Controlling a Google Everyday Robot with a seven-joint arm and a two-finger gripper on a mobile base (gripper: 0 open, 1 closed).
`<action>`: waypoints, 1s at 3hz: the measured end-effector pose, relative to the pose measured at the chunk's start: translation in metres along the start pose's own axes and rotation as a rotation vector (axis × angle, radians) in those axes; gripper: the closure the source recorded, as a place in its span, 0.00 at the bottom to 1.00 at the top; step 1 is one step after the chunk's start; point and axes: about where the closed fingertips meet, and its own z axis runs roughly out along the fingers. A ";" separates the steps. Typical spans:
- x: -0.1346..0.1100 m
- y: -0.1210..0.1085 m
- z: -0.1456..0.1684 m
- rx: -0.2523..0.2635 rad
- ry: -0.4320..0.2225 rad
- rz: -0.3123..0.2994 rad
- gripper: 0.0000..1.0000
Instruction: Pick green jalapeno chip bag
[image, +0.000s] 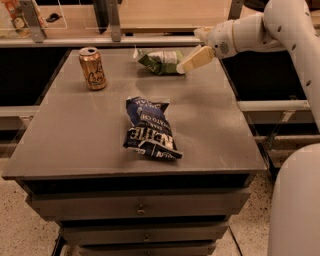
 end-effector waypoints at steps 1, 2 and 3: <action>0.007 -0.010 -0.002 0.100 0.000 0.025 0.00; 0.016 -0.012 -0.001 0.172 0.011 0.048 0.00; 0.026 -0.013 0.002 0.209 0.036 0.073 0.00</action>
Offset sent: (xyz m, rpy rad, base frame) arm 0.0086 -0.0255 -0.0215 -0.0035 -0.0497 -0.2886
